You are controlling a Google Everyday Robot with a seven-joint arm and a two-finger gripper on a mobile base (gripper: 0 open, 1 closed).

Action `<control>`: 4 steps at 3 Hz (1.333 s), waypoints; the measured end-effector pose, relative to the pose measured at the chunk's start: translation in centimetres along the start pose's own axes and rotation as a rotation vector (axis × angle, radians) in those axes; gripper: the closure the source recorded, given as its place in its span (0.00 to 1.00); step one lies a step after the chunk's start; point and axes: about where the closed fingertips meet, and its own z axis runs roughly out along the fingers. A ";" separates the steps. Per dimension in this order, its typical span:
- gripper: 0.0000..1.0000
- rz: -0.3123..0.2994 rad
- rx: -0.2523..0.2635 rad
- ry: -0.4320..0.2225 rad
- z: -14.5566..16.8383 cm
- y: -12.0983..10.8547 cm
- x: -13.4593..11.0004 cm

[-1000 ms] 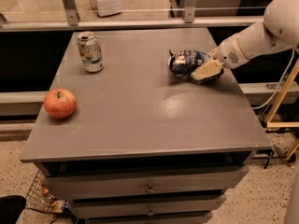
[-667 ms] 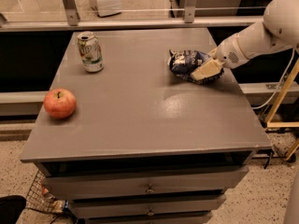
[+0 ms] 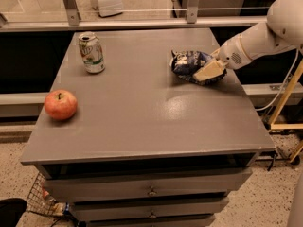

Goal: Move blue chip bag near apple

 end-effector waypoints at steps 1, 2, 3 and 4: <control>1.00 0.000 0.000 0.000 0.0 0.0 0.0; 1.00 0.000 0.000 0.000 0.0 0.0 0.0; 1.00 0.000 -0.001 0.000 0.0 0.0 -0.1; 1.00 0.000 -0.001 0.000 0.0 0.0 -0.1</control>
Offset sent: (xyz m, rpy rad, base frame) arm -0.0626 0.0513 0.0912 -0.0862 -0.0979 -0.0164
